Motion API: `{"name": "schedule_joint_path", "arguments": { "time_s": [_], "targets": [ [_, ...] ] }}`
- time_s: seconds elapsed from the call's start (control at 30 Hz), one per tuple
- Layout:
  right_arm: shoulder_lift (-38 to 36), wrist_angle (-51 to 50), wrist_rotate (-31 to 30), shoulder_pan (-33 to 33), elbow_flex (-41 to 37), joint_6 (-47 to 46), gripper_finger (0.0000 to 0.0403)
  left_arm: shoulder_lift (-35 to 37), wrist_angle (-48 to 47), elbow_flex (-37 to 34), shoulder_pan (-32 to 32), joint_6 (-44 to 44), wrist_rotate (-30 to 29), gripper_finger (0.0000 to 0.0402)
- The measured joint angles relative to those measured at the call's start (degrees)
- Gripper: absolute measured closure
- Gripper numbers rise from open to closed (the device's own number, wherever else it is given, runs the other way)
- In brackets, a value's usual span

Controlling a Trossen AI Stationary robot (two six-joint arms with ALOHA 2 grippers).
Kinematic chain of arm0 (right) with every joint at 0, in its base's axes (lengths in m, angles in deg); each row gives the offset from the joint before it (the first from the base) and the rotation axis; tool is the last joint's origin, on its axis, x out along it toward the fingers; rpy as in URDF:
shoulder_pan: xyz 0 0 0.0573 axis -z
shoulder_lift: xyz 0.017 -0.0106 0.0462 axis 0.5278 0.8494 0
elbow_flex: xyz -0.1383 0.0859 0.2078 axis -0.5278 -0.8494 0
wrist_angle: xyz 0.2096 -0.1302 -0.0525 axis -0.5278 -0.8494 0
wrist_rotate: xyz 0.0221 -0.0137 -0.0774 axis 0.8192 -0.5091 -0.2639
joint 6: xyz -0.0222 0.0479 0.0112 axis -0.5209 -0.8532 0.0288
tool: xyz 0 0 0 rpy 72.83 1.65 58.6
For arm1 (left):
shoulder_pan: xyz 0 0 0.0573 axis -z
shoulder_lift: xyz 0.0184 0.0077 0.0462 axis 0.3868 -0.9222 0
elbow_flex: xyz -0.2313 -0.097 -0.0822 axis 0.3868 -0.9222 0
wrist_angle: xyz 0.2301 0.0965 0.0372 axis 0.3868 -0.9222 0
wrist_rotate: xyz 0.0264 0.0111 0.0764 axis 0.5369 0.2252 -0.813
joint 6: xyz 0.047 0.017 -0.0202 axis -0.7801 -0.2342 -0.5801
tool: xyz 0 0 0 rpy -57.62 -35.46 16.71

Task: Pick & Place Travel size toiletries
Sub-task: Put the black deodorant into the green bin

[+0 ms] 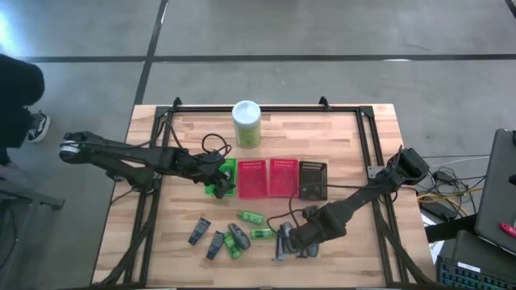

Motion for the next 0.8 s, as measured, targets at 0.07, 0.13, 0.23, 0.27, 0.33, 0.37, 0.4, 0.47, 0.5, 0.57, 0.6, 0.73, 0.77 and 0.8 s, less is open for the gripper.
{"name": "schedule_joint_path", "arguments": {
  "time_s": [0.07, 0.13, 0.23, 0.27, 0.33, 0.37, 0.4, 0.47, 0.5, 0.57, 0.6, 0.73, 0.77, 0.8],
  "targets": [
    [0.0, 1.1, 0.3, -0.1, -1.2, -0.8, 0.0108, 0.0, 0.0, 0.0, 0.0, 0.1, 0.0, 0.0124],
    [0.0, 1.9, 0.4, -0.4, -1.6, -1.4, 0.0110, 0.0, 0.0, 0.0, 0.0, 0.1, 0.0, 0.0124],
    [-0.3, 2.3, 0.5, -0.8, -1.9, -1.6, 0.0116, 0.0, 0.0, 0.0, 0.0, 0.1, 0.0, 0.0124],
    [-0.3, 3.4, 0.5, -1.0, -2.2, -1.7, 0.0118, 0.0, 0.0, 0.0, 0.0, 0.2, 0.0, 0.0124],
    [-0.3, 6.4, 0.5, -1.3, -3.3, -2.9, 0.0120, 0.0, 0.0, 0.0, 0.0, 0.2, 0.0, 0.0124],
    [-0.3, 8.7, 0.3, -1.5, -4.1, -3.8, 0.0121, 0.0, 0.0, 0.0, 0.0, 0.2, 0.0, 0.0124],
    [-0.3, 10.5, 0.1, -1.8, -4.6, -4.6, 0.0121, 0.0, 0.0, 0.0, 0.0, 0.2, 0.0, 0.0124],
    [-0.3, 11.3, -0.3, -2.3, -5.4, -5.8, 0.0118, 0.0, 0.0, 0.0, 0.0, 0.2, 0.0, 0.0124],
    [-0.3, 11.1, -0.3, -2.5, -5.8, -6.2, 0.0116, 0.0, 0.0, 0.0, 0.0, 0.2, 0.0, 0.0124],
    [-0.3, 10.9, -0.3, -2.8, -6.7, -6.6, 0.0109, 0.0, 0.0, 0.0, 0.0, 0.2, 0.0, 0.0124],
    [-0.3, 10.9, -0.3, -2.9, -7.0, -6.6, 0.0106, 0.0, 0.0, 0.0, 0.0, 0.2, 0.0, 0.0124],
    [-0.3, 11.4, -1.4, -2.9, -7.7, -7.2, 0.0096, 0.0, 0.0, 0.0, 0.0, 0.2, 0.0, 0.0124],
    [-0.3, 11.4, -2.0, -2.9, -7.9, -7.0, 0.0094, 0.0, 0.0, 0.0, 0.0, 0.2, 0.0, 0.0124],
    [-0.3, 11.5, -2.8, -2.9, -7.9, -6.6, 0.0093, 0.0, 0.0, 0.0, 0.0, 0.3, 0.0, 0.0124]
  ]
}}
